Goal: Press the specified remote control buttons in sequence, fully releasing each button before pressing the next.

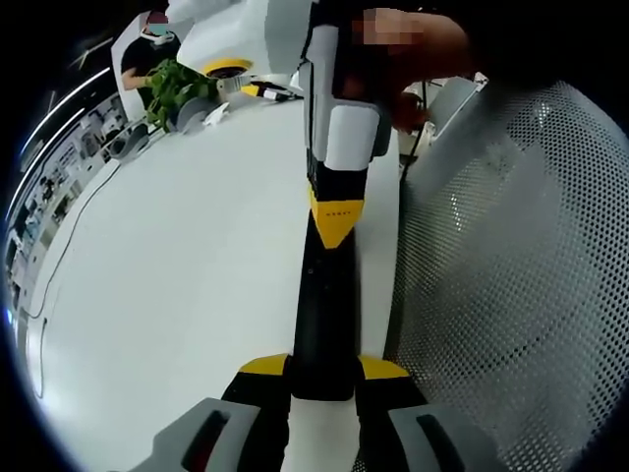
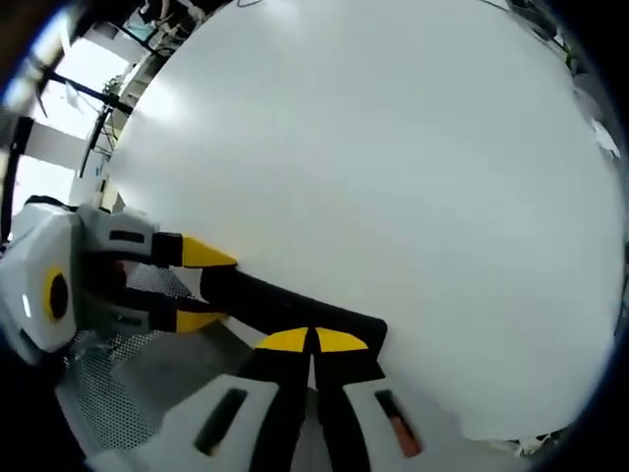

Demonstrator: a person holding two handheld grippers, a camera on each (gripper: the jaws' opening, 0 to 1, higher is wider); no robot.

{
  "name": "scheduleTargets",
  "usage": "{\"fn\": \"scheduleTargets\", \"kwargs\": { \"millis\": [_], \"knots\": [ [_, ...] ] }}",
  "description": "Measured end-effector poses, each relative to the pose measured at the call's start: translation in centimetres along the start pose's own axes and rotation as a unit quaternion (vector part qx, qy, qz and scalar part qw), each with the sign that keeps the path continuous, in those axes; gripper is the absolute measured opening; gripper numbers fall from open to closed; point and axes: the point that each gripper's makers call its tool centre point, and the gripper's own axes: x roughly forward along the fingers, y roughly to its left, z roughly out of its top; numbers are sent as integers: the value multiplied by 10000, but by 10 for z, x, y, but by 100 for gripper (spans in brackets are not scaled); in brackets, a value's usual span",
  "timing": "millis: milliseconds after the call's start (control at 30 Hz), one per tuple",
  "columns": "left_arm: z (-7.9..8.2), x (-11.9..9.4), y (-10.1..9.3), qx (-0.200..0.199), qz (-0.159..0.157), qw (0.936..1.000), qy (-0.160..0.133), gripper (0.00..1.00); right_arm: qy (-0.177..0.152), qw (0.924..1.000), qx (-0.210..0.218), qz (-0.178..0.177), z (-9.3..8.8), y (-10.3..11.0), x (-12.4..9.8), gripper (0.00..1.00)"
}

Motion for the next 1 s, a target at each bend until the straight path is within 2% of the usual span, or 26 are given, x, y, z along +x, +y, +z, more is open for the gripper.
{"fn": "scheduleTargets", "kwargs": {
  "millis": [167,233,333,367,433,467,500,567,633,700,1000],
  "knots": [
    [0,0,0,-6,5,10000,5,25,39,10000,28,-71,1,0,1,0],
    [0,0,0,-3,5,10000,15,25,137,9991,-308,-262,1,-1,0,0],
    [0,0,0,-8,19,10000,7,25,170,9982,-450,-350,1,1,1,0],
    [0,0,0,-15,24,10000,5,25,169,9988,-313,-325,1,-1,1,0],
    [0,0,0,-15,31,10000,9,25,172,9994,247,-152,1,-1,1,0],
    [0,0,0,-16,32,10000,11,25,203,9975,671,-13,0,0,0,0],
    [1,1,0,-18,37,10000,12,25,189,9964,820,72,1,-2,0,0],
    [0,1,0,-21,49,10000,9,25,157,9973,711,136,-1,-3,-1,0],
    [0,1,0,-22,55,10000,1,25,6,9965,804,226,-1,-2,-1,0],
    [0,1,-1,-3,51,10000,-9,25,35,9958,879,255,-2,-1,-1,0],
    [1,0,-1,44,50,9999,-117,25,174,9990,419,-42,-1,2,0,0]
  ]
}}
